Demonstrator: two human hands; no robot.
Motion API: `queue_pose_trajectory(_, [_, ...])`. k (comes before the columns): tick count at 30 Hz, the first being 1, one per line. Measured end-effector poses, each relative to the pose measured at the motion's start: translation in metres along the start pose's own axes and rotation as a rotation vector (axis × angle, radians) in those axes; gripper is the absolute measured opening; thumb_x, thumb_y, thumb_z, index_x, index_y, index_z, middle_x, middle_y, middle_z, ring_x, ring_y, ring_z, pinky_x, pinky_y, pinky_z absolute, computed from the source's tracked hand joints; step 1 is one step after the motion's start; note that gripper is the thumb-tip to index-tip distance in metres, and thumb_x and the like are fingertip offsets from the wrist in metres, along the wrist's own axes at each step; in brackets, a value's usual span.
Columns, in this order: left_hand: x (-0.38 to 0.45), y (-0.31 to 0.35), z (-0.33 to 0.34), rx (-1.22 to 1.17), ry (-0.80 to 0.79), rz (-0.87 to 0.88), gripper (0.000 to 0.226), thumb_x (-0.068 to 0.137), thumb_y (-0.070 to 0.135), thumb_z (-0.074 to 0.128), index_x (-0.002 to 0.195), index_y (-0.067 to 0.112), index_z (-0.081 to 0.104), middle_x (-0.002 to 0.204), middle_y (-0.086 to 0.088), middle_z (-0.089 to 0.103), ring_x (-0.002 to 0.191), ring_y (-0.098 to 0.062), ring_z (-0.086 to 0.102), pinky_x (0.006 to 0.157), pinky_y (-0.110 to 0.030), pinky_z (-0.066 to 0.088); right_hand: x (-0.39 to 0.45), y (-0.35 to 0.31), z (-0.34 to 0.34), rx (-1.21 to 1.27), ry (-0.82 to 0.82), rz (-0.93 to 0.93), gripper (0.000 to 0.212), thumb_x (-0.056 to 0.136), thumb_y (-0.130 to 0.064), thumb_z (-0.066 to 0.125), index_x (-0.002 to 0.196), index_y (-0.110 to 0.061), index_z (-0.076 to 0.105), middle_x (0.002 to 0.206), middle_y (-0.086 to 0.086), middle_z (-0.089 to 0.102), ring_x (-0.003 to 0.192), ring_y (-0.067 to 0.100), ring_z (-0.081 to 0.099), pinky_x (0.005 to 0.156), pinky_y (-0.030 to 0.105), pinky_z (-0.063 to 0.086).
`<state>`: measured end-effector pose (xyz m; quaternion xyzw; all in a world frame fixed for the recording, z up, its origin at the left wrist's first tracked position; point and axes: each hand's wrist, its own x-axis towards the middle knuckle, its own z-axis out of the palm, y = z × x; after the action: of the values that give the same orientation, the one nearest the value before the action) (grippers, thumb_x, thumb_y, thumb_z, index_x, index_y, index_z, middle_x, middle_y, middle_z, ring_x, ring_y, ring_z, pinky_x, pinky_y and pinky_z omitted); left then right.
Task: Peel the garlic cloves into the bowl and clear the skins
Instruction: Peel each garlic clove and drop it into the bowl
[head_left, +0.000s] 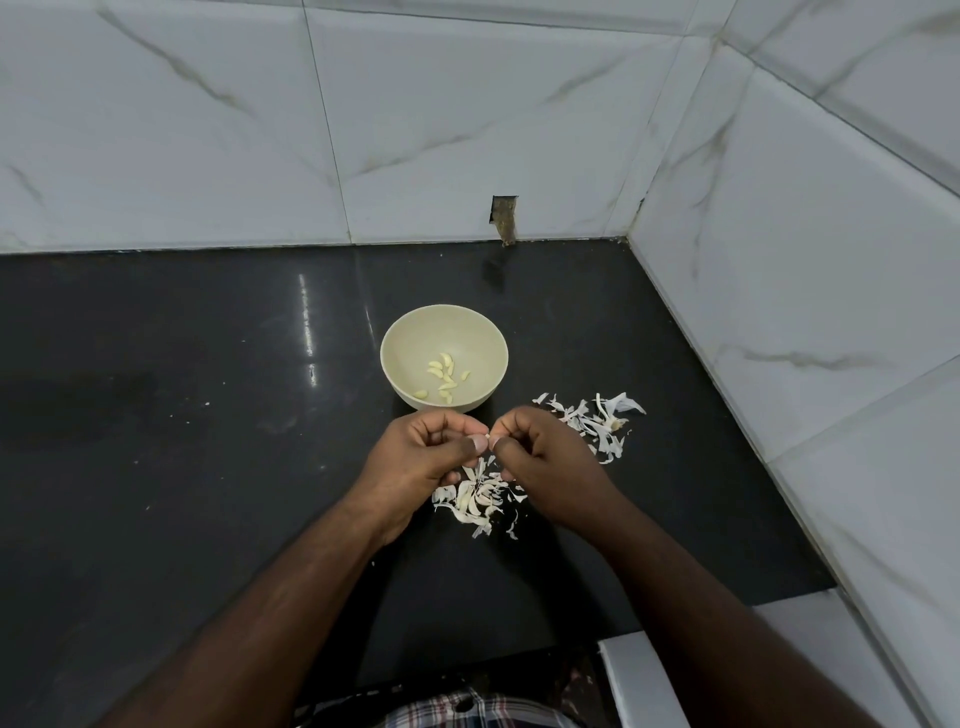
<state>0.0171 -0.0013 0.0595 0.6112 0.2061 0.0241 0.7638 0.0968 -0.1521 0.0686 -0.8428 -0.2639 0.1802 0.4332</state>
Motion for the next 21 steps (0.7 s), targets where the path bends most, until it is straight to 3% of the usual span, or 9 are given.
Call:
queue_pose_trajectory(5, [-0.0004,0.0,-0.0017,-0.049,-0.041,-0.024,0.008,0.088,0.003,0.071,0.088,0.01,0.075,0.071,-0.007,0.063,0.066,-0.009,0.057,0.057,-0.021,0.042,-0.0018,-0.0028,-0.0025,0.13,-0.08,0.046,0.013,0.096,-0.014,0.055,0.087,-0.02,0.063,0.066,-0.001,0.066,0.06,0.004,0.061,0.065,0.032,0.05])
queue_pose_trajectory(9, [-0.0011,0.0004,-0.0024,-0.071,-0.062,-0.048,0.006,0.09,0.004,0.068,0.091,0.008,0.073,0.072,-0.007,0.062,0.065,-0.009,0.057,0.058,-0.021,0.043,-0.0016,-0.0013,-0.0028,0.228,-0.126,0.046,0.015,0.097,-0.014,0.055,0.086,-0.022,0.063,0.064,0.004,0.068,0.062,0.014,0.061,0.065,0.036,0.048])
queue_pose_trajectory(13, [-0.0006,-0.0005,-0.0008,-0.071,-0.045,-0.059,0.008,0.092,0.003,0.064,0.092,0.007,0.071,0.071,-0.004,0.062,0.065,-0.009,0.056,0.058,-0.022,0.043,-0.0005,-0.0013,-0.0005,0.251,-0.125,0.059,0.013,0.098,-0.015,0.056,0.088,-0.019,0.063,0.063,0.003,0.067,0.062,0.013,0.062,0.065,0.037,0.048])
queue_pose_trajectory(21, [-0.0009,-0.0016,0.0033,-0.069,-0.038,-0.043,0.016,0.095,-0.002,0.055,0.09,0.007,0.068,0.07,-0.001,0.062,0.063,-0.008,0.054,0.058,-0.023,0.04,-0.0023,-0.004,-0.0028,0.453,-0.181,0.085,0.014,0.1,-0.006,0.053,0.09,-0.008,0.062,0.071,0.003,0.066,0.063,0.017,0.062,0.056,0.024,0.047])
